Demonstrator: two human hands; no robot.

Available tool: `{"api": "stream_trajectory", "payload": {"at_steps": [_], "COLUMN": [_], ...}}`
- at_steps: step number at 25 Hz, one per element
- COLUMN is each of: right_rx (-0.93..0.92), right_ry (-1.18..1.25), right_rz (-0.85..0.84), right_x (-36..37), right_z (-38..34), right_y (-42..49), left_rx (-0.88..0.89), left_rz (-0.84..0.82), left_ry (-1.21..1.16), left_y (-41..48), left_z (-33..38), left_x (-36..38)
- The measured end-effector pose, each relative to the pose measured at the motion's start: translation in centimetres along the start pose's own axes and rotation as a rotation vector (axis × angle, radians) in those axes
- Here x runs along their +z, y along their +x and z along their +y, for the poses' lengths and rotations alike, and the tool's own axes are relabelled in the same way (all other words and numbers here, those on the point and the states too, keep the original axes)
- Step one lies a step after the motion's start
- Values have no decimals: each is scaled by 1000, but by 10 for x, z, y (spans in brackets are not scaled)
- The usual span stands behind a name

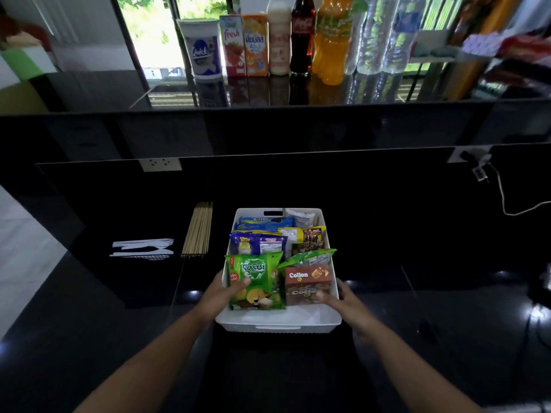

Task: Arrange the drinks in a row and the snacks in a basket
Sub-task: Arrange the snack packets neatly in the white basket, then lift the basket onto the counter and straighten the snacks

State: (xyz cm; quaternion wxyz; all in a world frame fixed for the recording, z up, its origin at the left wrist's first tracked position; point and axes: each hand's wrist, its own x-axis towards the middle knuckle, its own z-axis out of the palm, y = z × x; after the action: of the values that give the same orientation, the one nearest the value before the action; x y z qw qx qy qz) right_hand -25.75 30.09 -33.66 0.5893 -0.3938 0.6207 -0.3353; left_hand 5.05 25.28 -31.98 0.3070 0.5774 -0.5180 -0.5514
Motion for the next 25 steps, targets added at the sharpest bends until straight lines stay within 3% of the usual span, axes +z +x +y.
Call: {"api": "stream_trajectory", "payload": {"at_steps": [7, 14, 25], "right_rx": [-106, -85, -324], "right_ry": [99, 216, 167], "right_rz": [21, -23, -171], "right_x": [29, 51, 47], "right_z": [-11, -25, -87], "right_y": [-8, -30, -102], "left_rx": [12, -5, 103], "left_rz": [-20, -16, 98], "left_ry": [-168, -157, -176], "left_y": [1, -25, -129], "left_z": [-8, -1, 93], "left_x": [0, -24, -38]}}
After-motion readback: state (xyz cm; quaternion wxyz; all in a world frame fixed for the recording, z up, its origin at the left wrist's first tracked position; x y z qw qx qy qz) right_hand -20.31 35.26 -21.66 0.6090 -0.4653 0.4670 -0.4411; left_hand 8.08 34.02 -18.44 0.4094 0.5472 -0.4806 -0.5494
